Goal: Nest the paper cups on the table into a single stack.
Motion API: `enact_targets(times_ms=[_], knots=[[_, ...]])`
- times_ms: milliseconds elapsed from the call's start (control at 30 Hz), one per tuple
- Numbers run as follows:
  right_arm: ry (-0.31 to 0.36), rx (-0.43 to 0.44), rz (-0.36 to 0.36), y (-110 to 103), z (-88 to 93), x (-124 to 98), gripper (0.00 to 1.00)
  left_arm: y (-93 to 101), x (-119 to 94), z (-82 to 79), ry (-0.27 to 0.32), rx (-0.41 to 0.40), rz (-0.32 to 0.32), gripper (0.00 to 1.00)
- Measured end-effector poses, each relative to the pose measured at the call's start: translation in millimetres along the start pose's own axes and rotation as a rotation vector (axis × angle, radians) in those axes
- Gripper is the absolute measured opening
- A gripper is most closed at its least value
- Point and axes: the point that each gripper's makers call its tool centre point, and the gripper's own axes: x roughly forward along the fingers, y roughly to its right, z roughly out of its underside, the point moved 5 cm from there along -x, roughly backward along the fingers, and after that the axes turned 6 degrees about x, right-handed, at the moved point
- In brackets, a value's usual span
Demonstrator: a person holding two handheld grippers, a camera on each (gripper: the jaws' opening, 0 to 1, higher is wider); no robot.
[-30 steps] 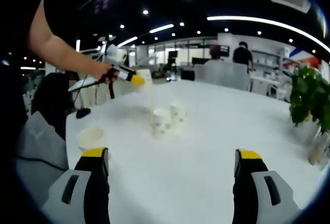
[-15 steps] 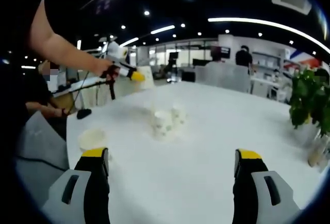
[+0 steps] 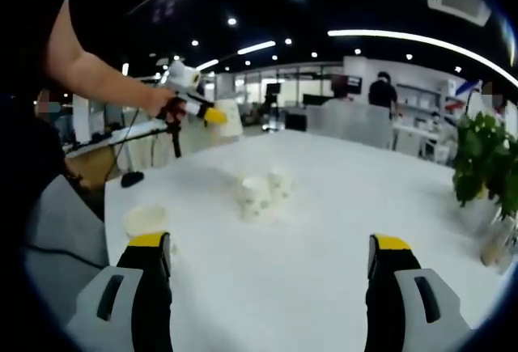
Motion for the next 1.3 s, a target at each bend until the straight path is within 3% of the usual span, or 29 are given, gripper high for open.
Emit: enact_targets(times_ms=[433, 667, 1300], knots=[[0.015, -0.013, -0.004, -2, -6.6, -2, 1.00, 19.9, -4, -17.7, 0.024, 0.031, 0.050, 0.38], [0.021, -0.020, -0.010, -4, -10.0, -2, 1.00, 33.8, -6, -34.7, 0.053, 0.050, 0.088, 0.38], [0.036, -0.034, -0.018, -6, -19.0, -5, 1.00, 70.4, -9, -52.5, 0.077, 0.102, 0.194, 0.38]])
